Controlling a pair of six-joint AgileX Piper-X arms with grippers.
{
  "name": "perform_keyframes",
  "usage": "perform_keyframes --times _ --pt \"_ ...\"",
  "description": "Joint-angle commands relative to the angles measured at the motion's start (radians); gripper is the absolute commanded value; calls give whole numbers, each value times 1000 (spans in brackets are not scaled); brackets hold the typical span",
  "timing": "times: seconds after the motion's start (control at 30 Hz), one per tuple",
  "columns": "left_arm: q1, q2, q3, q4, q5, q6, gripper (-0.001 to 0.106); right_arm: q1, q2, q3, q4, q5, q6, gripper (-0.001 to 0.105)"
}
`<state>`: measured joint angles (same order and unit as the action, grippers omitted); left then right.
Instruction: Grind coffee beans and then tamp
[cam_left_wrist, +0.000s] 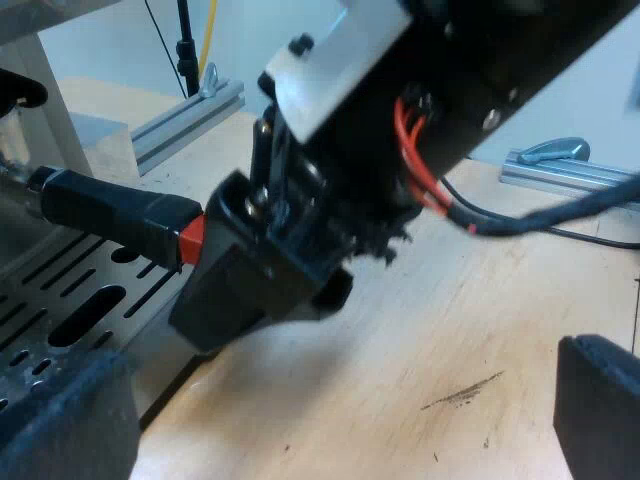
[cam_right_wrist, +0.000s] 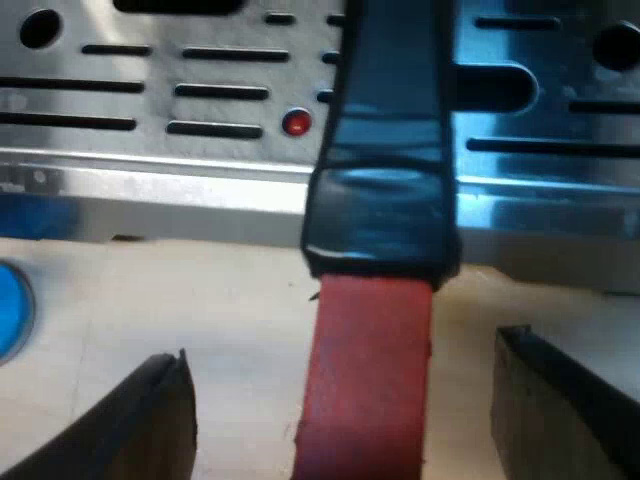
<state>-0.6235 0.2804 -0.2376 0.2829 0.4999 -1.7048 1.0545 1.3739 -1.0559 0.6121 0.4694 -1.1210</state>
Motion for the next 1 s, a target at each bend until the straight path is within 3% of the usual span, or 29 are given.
perform_keyframes --times 0.03,0.4,0.6,1.0 --pt "-2 -2 -10 -4 11 -6 85 -4 5 27 -36 34 -8 63" --pt "-2 -2 -10 -4 11 -6 85 -18 5 88 -124 74 -26 63" --pt "-2 -2 -10 -4 11 -6 85 -83 5 88 -142 15 -27 63" --pt "-2 -2 -10 -4 11 -6 85 -86 5 88 -136 -5 -52 63"
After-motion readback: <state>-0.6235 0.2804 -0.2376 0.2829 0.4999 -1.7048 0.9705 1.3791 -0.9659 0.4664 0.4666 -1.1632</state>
